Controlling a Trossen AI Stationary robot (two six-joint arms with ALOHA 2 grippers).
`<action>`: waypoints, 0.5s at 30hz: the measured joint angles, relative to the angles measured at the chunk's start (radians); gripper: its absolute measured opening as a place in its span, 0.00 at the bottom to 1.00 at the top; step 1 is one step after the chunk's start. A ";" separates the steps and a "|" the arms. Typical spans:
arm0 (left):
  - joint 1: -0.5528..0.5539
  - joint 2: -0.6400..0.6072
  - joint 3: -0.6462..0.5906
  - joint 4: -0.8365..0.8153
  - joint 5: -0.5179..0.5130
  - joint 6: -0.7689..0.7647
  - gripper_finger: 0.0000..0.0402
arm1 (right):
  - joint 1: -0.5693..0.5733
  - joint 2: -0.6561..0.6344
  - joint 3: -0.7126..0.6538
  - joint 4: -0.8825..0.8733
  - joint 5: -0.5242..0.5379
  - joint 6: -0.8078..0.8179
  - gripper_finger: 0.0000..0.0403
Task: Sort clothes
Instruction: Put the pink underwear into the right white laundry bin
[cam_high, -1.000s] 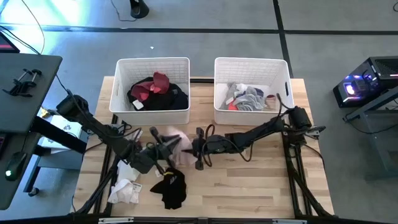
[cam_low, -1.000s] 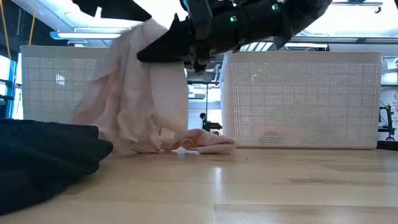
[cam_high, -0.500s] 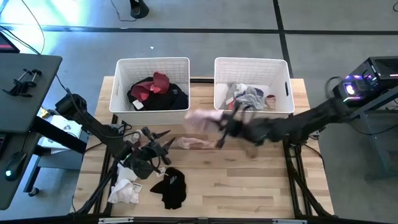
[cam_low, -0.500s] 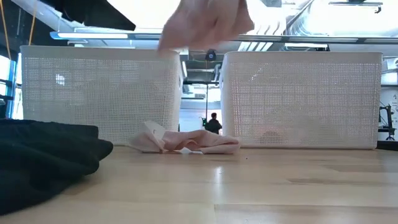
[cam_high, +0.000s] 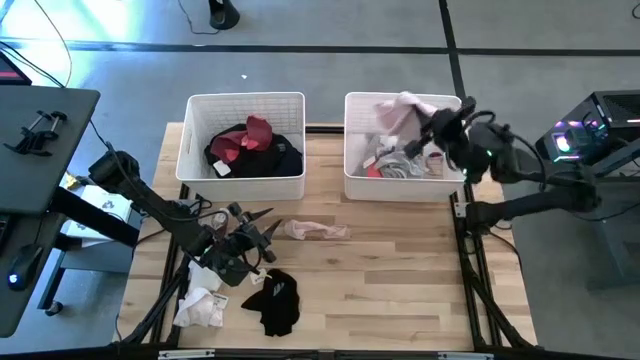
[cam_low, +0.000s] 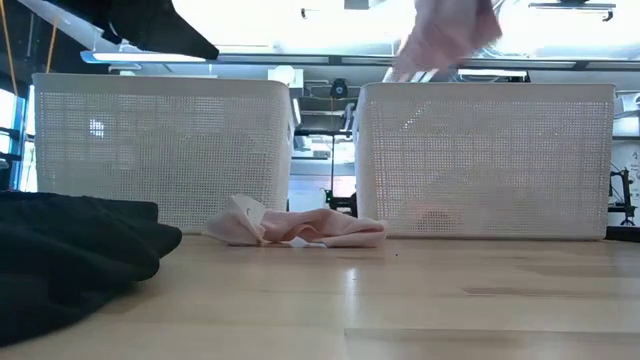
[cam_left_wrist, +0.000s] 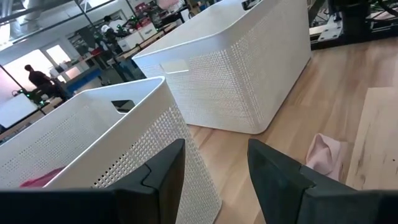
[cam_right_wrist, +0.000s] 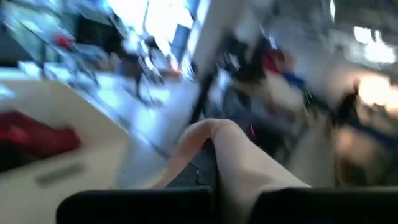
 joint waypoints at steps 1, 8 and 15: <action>0.002 0.000 0.000 0.000 0.000 0.000 0.40 | -0.054 -0.011 0.000 -0.084 -0.032 0.067 0.00; 0.028 0.000 0.000 0.000 0.005 0.000 0.40 | -0.435 0.053 -0.048 -0.447 -0.451 0.408 0.00; 0.070 0.000 0.000 0.000 0.099 0.000 0.40 | -0.593 0.218 -0.197 -0.271 -0.769 0.422 0.02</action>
